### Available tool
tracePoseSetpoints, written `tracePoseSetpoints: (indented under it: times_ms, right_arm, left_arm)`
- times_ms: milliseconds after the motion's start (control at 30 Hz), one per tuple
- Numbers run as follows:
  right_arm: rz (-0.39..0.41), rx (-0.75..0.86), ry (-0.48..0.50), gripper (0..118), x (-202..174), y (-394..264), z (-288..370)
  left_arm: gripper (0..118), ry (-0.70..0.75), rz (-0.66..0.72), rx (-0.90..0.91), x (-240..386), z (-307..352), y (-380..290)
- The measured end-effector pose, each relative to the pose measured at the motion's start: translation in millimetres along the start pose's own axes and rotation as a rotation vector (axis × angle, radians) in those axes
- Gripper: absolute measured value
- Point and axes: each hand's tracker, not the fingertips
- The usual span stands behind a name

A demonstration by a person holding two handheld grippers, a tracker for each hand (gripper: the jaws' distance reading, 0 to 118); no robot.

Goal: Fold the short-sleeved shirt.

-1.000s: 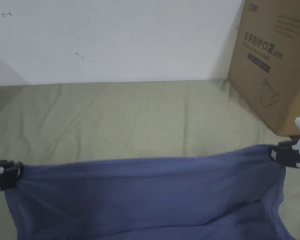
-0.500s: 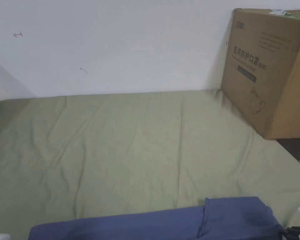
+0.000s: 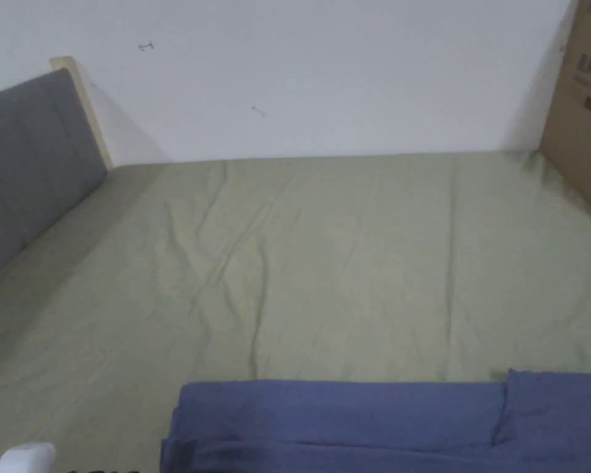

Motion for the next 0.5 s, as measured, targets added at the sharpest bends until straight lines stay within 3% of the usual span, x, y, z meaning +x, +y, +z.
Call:
tracePoseSetpoints:
  times_ms: [33,67,100,167,267,333,367,400,433,467,500]
  right_arm:
    - [0.004,0.038,0.003,58,-11,1,21]
    - [-0.005,0.053,-0.006,27,-22,3,39]
    - [-0.062,-0.008,-0.080,2,-13,-11,2]
    - [-0.106,0.019,0.013,0,-32,-5,16]
    - [0.004,0.040,0.123,0,-85,27,16]
    - [0.031,0.028,0.177,0,-107,38,14]
    - [0.035,0.026,0.196,0,-113,43,11]
    - [0.028,0.018,0.220,0,-121,48,10]
    - [0.023,0.015,0.232,0,-129,52,9]
    - [0.026,0.022,0.237,0,-136,56,10]
    - [0.027,0.025,0.245,0,-136,60,9]
  left_arm:
    - [0,0.001,0.008,0.011,4,6,-3]
    - [0,0.008,0.005,0.058,14,19,-6]
    - [0,-0.049,0.040,0.056,12,22,-7]
    - [0,-0.186,0.100,0.037,6,22,-6]
    - [0,-0.252,0.123,0.062,-5,8,7]
    - [0,-0.400,0.253,-0.004,-28,-16,20]
    - [13,-0.527,0.318,-0.062,-49,-34,22]
    - [43,-0.614,0.397,-0.093,-68,-51,19]
    - [94,-0.570,0.475,-0.122,-85,-68,17]
    - [113,-0.502,0.501,-0.170,-95,-86,21]
    - [118,-0.478,0.523,-0.209,-105,-97,22]
